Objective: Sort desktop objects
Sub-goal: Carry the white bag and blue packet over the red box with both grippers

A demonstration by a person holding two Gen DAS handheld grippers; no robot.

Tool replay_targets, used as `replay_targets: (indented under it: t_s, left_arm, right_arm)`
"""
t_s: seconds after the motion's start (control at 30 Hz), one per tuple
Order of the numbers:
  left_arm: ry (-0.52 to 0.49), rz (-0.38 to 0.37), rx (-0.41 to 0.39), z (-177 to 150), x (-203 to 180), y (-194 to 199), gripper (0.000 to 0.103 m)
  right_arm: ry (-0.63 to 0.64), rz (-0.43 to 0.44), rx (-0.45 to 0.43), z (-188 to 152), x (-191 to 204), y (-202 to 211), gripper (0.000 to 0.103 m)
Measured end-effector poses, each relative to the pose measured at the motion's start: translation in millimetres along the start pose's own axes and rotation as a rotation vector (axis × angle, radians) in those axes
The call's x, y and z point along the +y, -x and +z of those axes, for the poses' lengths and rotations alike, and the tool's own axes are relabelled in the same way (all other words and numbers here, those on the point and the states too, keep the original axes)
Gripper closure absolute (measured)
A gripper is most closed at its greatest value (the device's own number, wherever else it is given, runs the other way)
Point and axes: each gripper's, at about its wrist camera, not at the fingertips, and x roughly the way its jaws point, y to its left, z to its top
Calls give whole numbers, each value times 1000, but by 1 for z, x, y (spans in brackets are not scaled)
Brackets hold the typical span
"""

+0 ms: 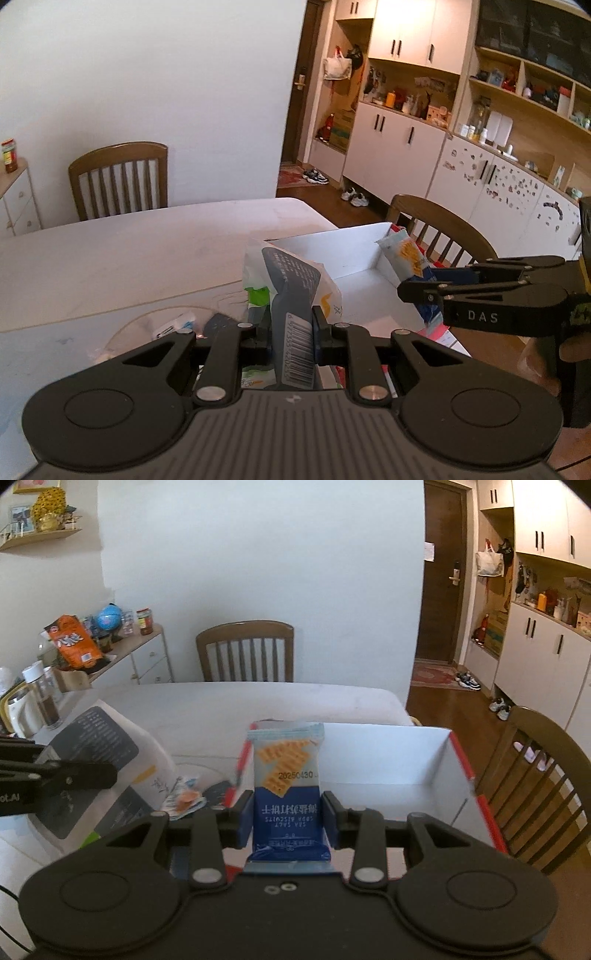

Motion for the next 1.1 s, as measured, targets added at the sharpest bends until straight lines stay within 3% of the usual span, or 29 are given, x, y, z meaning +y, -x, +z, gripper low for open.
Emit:
replay_targets:
  t_s: [0.53, 1.1]
  left_arm:
    - [-98, -63, 88, 24, -24, -63, 86]
    - [-109, -122, 215, 29, -44, -133, 86]
  right_arm:
    - [14, -36, 58, 7, -46, -34, 66]
    - [-19, -32, 175, 11, -79, -73, 66]
